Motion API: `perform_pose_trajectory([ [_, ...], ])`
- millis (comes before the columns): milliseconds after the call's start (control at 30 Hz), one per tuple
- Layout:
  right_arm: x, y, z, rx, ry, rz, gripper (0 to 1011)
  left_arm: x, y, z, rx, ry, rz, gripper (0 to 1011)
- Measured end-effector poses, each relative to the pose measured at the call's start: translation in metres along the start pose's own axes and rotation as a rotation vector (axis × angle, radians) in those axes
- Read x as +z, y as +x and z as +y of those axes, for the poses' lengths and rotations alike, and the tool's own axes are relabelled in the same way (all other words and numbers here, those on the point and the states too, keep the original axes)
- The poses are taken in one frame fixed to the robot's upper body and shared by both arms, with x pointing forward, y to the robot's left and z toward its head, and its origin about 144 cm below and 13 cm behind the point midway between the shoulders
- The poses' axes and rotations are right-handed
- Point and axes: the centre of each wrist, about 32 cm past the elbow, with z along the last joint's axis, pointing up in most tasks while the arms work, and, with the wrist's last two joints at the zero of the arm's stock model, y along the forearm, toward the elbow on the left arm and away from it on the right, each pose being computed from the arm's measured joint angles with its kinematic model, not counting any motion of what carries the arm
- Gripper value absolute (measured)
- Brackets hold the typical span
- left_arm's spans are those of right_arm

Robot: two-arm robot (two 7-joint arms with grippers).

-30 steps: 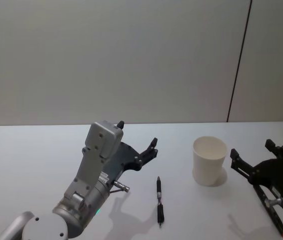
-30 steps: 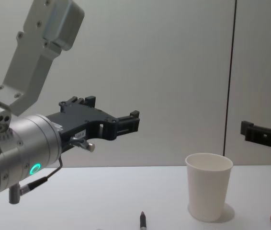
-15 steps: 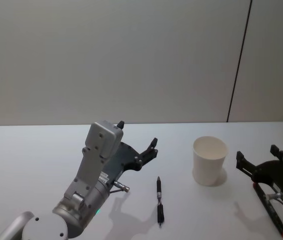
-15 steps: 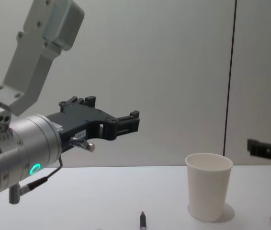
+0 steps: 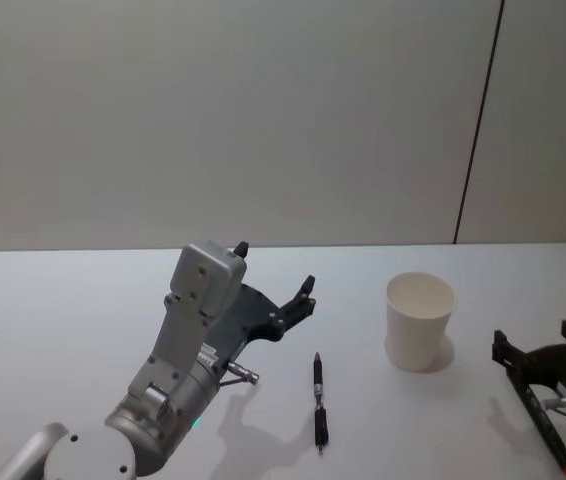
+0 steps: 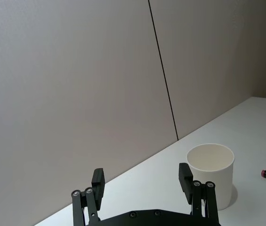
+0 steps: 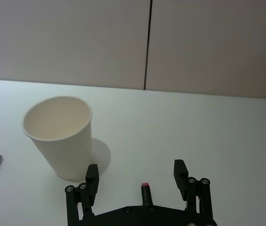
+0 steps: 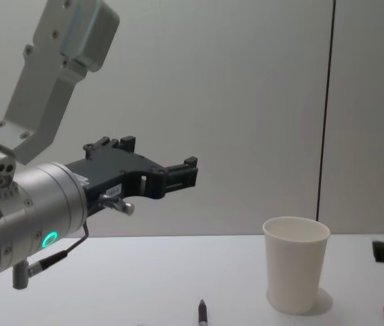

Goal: Place the pen into the pen holder.

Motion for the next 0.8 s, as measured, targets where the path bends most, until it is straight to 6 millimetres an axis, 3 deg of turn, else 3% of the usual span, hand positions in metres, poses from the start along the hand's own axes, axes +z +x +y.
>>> perform_pose_trajectory([
  [800, -0.026, 0.008, 0.006, -0.058, -0.149, 0.003, 1001, 0.0, 0.0, 0.0, 0.0, 0.0, 0.0, 1004],
])
